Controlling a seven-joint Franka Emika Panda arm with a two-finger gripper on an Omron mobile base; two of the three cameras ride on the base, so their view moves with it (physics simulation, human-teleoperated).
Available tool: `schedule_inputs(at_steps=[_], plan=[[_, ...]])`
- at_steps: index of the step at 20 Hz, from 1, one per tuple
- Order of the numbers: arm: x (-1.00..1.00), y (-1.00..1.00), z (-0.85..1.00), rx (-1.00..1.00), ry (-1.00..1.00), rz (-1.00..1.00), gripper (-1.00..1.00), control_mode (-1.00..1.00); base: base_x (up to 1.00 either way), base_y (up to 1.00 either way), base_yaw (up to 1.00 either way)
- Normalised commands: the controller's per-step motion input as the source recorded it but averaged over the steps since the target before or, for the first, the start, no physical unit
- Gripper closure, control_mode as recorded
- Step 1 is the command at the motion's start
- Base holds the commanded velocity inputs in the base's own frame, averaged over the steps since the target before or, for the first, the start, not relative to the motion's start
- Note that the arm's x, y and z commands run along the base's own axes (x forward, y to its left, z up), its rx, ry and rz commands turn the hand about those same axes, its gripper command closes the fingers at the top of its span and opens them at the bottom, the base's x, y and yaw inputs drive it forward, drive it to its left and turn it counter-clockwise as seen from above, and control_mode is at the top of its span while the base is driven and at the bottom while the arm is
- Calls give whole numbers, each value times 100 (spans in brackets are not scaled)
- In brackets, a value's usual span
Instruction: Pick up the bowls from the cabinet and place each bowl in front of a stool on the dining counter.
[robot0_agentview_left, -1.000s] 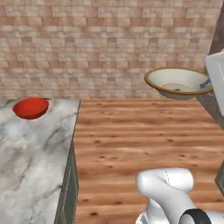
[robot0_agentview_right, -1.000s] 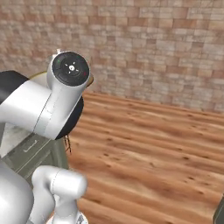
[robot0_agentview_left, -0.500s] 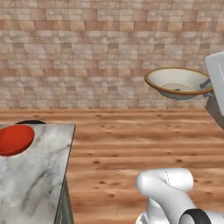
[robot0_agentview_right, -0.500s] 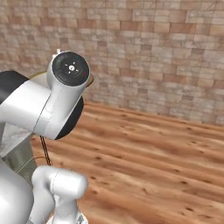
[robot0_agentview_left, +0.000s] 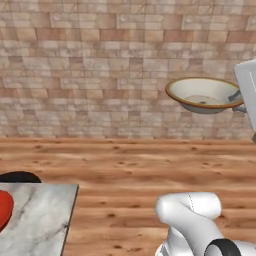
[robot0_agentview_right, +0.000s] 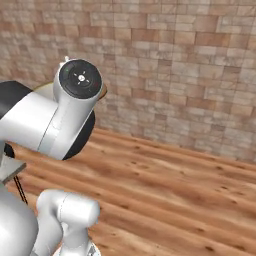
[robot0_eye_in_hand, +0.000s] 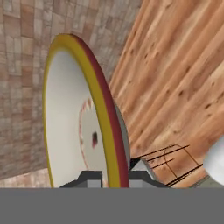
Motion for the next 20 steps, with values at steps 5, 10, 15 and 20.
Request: schedule_inputs(at_steps=[5, 10, 15, 20], plan=[[0, 0, 0, 0, 0, 0, 100, 100, 100, -46, 21], [0, 0, 0, 0, 0, 0, 100, 100, 100, -20, 43], [0, 0, 0, 0, 0, 0, 100, 100, 100, -8, 54], [0, 0, 0, 0, 0, 0, 100, 100, 100, -6, 55]])
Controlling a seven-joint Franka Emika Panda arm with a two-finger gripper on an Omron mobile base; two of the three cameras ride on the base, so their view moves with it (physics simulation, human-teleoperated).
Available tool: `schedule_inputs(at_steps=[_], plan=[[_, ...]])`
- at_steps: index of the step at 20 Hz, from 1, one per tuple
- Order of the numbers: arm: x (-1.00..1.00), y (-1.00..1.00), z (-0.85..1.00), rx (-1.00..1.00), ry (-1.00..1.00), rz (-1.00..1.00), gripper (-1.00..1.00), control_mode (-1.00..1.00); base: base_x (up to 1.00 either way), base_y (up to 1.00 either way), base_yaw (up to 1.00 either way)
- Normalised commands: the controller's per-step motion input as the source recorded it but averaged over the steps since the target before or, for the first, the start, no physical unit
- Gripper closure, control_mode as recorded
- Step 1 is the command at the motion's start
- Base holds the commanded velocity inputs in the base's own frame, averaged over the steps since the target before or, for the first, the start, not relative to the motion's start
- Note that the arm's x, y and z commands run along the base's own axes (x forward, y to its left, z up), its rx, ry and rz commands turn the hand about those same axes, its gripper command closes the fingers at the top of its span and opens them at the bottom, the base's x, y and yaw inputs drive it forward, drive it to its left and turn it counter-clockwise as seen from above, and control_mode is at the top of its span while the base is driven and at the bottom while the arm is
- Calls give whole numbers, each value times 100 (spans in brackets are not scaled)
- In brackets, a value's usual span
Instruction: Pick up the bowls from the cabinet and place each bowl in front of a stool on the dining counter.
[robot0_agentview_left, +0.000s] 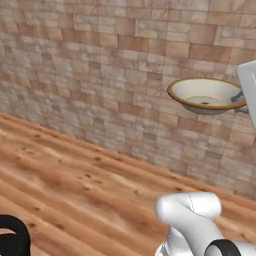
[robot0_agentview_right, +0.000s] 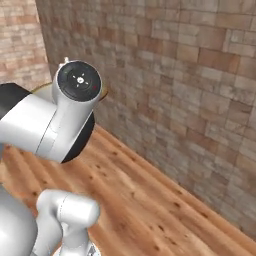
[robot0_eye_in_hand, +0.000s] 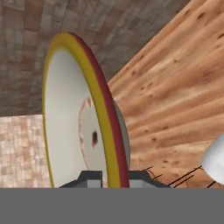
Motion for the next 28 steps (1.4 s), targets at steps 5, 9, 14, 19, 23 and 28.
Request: schedule_inputs(at_steps=[5, 9, 14, 19, 23, 28], plan=[[0, 0, 0, 0, 0, 0, 100, 100, 100, -5, 57], [0, 0, 0, 0, 0, 0, 100, 100, 100, -4, 59], [0, 0, 0, 0, 0, 0, 100, 100, 100, -4, 59], [0, 0, 0, 0, 0, 0, 100, 100, 100, -10, 56], [0, 0, 0, 0, 0, 0, 100, 100, 100, -22, 52], [0, 0, 0, 0, 0, 0, 100, 100, 100, -31, 54]])
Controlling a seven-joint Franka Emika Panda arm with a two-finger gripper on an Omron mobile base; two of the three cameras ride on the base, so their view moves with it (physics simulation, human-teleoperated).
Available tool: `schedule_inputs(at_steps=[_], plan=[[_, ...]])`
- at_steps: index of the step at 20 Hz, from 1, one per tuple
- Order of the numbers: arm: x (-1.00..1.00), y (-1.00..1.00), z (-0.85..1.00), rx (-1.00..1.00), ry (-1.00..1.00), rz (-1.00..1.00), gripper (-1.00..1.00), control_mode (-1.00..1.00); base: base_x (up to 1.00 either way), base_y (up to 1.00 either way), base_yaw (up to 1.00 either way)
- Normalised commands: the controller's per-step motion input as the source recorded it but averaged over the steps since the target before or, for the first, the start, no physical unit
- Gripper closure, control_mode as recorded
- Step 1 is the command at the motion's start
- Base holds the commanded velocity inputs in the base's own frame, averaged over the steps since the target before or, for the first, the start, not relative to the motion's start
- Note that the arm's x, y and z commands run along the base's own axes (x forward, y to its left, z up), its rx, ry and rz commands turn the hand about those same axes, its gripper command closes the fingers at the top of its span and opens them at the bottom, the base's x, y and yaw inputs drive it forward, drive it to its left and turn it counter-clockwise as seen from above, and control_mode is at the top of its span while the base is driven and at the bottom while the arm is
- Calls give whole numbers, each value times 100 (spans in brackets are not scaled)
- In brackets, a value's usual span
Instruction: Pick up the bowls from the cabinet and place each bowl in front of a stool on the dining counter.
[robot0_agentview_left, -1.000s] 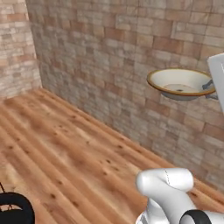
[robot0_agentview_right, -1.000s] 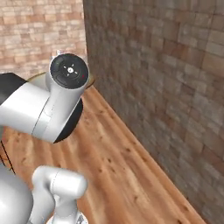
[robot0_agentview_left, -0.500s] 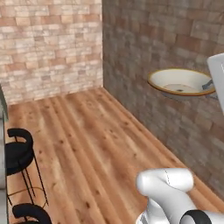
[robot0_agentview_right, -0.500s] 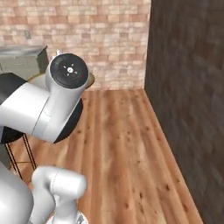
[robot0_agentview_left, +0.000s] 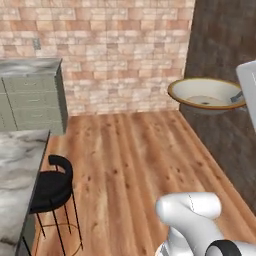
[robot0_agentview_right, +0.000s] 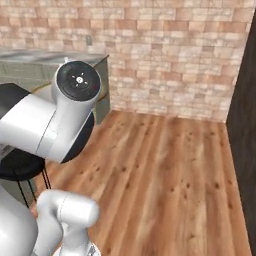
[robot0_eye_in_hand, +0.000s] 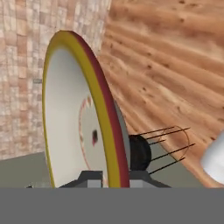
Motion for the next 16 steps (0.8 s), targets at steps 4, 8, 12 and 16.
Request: schedule_inputs(at_steps=[4, 8, 12, 16], plan=[[0, 0, 0, 0, 0, 0, 100, 100, 100, -32, 57], [0, 0, 0, 0, 0, 0, 100, 100, 100, -40, 66], [0, 0, 0, 0, 0, 0, 100, 100, 95, -39, 70], [0, 0, 0, 0, 0, 0, 100, 100, 87, -52, 65]])
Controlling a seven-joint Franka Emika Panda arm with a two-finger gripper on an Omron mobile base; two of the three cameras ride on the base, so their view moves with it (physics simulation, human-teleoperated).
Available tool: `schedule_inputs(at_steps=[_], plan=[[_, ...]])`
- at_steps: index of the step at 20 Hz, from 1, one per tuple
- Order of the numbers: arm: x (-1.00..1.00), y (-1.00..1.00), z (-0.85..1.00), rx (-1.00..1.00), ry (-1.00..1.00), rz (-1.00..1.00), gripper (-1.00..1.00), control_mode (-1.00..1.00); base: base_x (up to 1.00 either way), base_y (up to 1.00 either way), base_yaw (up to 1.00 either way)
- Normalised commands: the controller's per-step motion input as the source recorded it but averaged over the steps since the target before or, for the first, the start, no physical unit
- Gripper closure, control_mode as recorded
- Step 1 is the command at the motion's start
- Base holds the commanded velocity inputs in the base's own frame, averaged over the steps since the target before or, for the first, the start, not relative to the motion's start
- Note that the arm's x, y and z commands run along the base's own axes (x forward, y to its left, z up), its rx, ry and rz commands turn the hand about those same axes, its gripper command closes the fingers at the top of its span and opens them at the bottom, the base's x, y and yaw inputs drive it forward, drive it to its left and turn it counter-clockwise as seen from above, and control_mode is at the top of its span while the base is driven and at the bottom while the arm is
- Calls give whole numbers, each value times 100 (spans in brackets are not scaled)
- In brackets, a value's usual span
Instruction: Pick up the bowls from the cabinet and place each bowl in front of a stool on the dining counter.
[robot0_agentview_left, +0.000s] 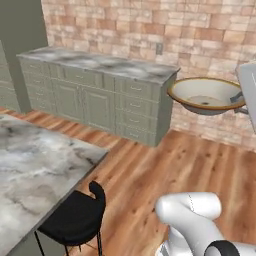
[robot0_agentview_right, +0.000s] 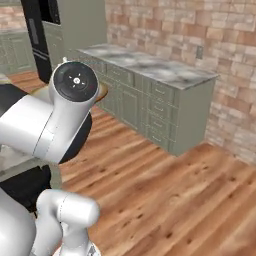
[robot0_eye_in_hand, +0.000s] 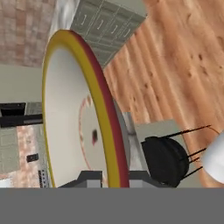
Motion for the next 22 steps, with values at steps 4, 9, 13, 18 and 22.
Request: schedule_inputs(at_steps=[4, 9, 13, 18, 22], plan=[[0, 0, 0, 0, 0, 0, 100, 100, 67, -17, 83], [0, 0, 0, 0, 0, 0, 100, 100, 9, 0, 98], [0, 0, 0, 0, 0, 0, 100, 100, 7, 0, 98], [0, 0, 0, 0, 0, 0, 100, 100, 40, 0, 59], [0, 0, 0, 0, 0, 0, 100, 100, 55, 0, 5]])
